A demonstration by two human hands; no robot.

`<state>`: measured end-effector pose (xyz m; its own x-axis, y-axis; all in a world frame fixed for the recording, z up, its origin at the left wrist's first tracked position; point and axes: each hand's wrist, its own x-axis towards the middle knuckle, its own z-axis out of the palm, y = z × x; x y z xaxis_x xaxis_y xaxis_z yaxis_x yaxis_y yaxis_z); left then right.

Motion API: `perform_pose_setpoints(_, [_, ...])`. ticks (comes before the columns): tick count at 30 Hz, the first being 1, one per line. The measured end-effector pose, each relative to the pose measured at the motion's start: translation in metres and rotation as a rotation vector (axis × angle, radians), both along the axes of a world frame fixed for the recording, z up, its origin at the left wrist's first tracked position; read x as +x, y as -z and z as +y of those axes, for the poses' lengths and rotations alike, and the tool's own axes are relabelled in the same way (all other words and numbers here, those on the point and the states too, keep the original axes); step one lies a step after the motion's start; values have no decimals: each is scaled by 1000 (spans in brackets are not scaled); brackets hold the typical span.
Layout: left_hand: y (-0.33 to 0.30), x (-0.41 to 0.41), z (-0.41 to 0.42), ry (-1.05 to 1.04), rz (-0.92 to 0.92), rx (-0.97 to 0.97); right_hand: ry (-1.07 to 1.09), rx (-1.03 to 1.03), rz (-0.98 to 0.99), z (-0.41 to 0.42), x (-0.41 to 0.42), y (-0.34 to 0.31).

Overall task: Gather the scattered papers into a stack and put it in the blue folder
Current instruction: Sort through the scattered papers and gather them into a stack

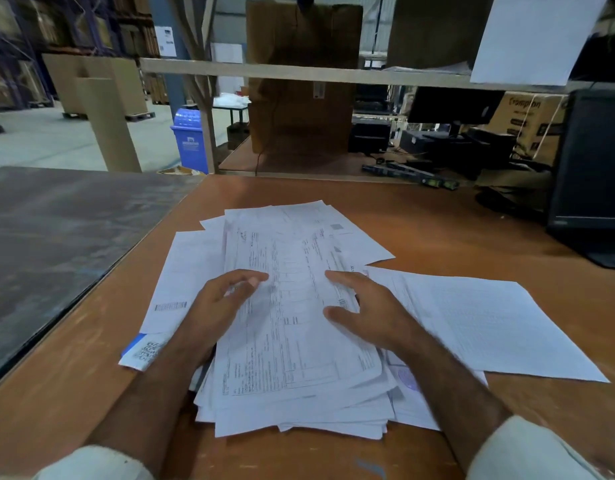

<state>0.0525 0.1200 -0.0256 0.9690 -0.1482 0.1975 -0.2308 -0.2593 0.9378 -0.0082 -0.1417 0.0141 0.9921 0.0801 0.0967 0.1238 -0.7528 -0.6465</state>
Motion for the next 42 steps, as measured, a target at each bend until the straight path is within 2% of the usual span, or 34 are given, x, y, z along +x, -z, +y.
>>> perform_pose_setpoints(4, [5,0,2,13,-35,50,96,-31,6,-32,1,0])
perform_pose_setpoints(7, [3,-2,1,16,-42,35,243,-297,160,-69,-7,1])
perform_pose_setpoints(9, [0,-2,0,18,-38,34,312,-371,295,-87,-20,3])
perform_pose_setpoints(13, [-1,0,0,16,-27,37,342,-672,373,-111,-44,12])
perform_pose_setpoints(20, [2,-4,3,23,-11,-4,392,-721,282,-111,-33,9])
perform_pose_setpoints(24, [4,-5,3,24,-12,-27,506,-753,294,-96,-21,6])
perform_pose_setpoints(28, [5,-2,4,17,21,-44,490,-468,308,-108,-2,-8])
perform_pose_setpoints(31, [5,0,4,29,-33,-25,508,-303,271,-138,-8,-23])
perform_pose_setpoints(33, [3,2,2,30,-41,-22,499,-402,292,-160,-18,-26])
perform_pose_setpoints(36, [2,1,-2,38,-22,-62,498,-543,423,-186,-34,-15])
perform_pose_setpoints(42, [-2,-10,1,46,-39,-55,515,-456,360,-188,-36,3])
